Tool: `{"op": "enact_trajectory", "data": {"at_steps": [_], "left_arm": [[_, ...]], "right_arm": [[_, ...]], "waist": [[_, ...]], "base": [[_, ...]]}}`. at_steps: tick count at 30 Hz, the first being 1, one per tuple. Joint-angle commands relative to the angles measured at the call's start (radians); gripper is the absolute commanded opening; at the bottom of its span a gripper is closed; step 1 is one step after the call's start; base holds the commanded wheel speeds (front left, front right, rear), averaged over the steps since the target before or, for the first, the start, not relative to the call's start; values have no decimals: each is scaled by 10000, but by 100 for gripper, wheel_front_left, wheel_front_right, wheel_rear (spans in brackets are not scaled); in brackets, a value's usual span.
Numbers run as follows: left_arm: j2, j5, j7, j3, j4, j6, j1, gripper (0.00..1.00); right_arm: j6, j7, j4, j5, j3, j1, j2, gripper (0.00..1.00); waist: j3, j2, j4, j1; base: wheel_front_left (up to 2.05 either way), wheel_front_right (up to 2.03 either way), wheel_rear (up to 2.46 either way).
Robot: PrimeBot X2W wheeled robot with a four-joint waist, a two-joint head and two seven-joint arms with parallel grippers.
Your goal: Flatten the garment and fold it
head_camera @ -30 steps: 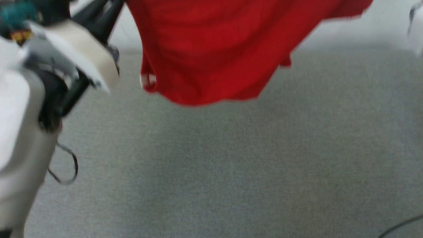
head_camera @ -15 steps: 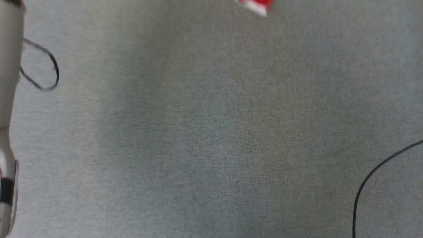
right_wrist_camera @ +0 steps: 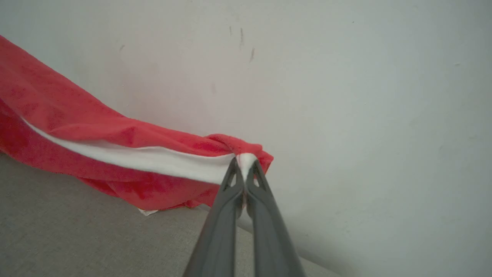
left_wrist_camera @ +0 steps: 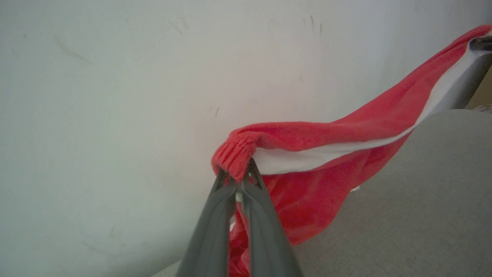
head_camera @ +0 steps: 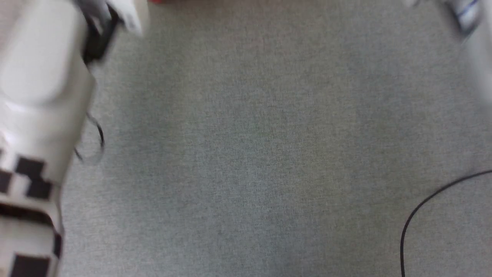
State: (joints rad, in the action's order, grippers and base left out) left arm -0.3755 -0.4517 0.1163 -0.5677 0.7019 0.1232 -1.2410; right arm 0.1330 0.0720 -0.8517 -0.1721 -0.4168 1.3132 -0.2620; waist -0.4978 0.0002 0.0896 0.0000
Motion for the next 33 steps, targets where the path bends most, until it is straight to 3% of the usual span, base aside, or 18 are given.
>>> {"op": "enact_trajectory", "data": {"at_steps": [1,5,10,19,33], "left_arm": [[-38,-76,237,-94,52,52,609,0],[-166,-156,531,-280,40,43,1771,0],[-489,-393,368,-732,-237,-10,4359,0],[-1066,-821,-181,-1118,-1754,-444,7397,0],[-1835,-1294,-1044,-1549,-5151,-1571,10583,0]], "right_arm": [[-23,156,-21,-295,-210,-533,108,0],[-23,250,91,-978,-713,-1544,84,0],[-23,-139,596,-2194,-1948,-3695,-527,0],[-23,-1320,2067,-3886,-3241,-6258,-1785,0],[-23,-5366,5771,-6247,-3134,-9935,-4969,0]], "waist": [[722,-2,-152,0],[1404,-2,-188,0],[2930,-2,-231,0],[4458,-2,-363,0],[5864,-2,-656,0]], "base": [[0,0,0],[0,0,0],[0,0,0],[0,0,0],[0,0,0]]}}
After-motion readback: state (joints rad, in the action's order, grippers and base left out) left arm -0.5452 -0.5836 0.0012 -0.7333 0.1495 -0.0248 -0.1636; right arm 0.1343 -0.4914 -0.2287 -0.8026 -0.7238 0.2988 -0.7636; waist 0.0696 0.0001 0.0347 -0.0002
